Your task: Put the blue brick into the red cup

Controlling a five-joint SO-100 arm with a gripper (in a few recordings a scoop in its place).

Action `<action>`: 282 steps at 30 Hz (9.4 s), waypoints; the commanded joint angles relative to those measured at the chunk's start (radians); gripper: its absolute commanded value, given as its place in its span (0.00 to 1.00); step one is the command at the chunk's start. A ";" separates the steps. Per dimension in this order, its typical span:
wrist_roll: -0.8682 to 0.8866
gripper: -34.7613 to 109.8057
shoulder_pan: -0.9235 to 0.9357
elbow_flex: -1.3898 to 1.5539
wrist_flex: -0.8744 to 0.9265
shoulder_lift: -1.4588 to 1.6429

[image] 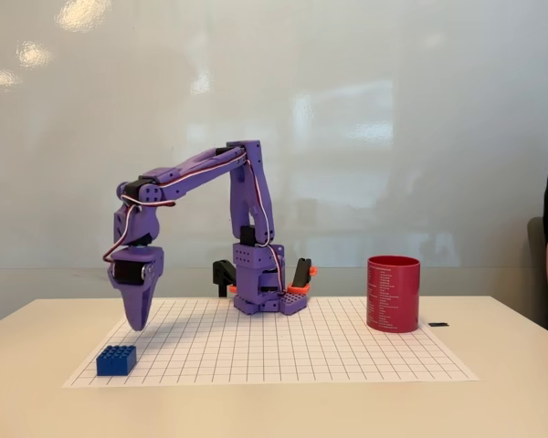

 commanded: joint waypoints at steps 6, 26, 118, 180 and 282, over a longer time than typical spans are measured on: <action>-0.018 0.24 -0.037 -0.181 0.121 0.021; 0.067 0.24 -0.189 -0.270 0.037 0.011; 0.031 0.24 -0.064 -0.196 -0.189 -0.089; 1.094 0.24 -2.117 0.133 0.086 0.887; 0.816 0.24 -0.735 0.164 0.144 1.839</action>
